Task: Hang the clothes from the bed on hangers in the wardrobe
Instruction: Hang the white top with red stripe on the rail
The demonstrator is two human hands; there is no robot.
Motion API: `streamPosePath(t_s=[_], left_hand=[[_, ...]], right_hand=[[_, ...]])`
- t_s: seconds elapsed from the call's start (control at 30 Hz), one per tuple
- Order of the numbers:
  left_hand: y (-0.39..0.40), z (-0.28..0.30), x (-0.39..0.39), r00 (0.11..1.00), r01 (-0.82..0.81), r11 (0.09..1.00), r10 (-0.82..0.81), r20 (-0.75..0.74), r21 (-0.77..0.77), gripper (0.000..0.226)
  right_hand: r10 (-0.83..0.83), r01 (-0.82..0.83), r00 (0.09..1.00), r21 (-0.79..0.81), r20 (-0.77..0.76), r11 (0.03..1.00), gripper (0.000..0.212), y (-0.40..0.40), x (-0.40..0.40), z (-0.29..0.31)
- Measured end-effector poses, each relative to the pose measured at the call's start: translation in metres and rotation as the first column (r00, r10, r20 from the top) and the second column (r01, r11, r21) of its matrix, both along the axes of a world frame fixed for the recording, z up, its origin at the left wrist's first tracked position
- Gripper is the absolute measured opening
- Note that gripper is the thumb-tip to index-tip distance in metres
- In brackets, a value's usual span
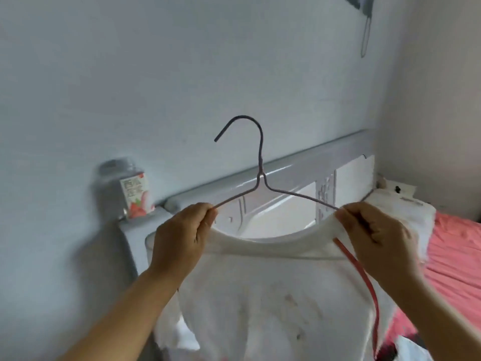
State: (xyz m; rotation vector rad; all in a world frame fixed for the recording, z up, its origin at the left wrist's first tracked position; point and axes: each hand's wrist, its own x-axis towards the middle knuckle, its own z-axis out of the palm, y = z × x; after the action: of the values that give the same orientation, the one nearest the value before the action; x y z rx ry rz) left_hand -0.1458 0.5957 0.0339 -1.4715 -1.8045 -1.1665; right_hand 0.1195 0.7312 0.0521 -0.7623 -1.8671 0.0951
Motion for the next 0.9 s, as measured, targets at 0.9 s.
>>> streamPosePath(t_s=[0.9], left_hand=[[-0.338, 0.110, 0.045, 0.657, -0.754, 0.635, 0.725, 0.208, 0.166, 0.020]], right_hand=[[0.931, -0.934, 0.358, 0.009, 0.077, 0.358, 0.017, -0.251, -0.204, 0.084]])
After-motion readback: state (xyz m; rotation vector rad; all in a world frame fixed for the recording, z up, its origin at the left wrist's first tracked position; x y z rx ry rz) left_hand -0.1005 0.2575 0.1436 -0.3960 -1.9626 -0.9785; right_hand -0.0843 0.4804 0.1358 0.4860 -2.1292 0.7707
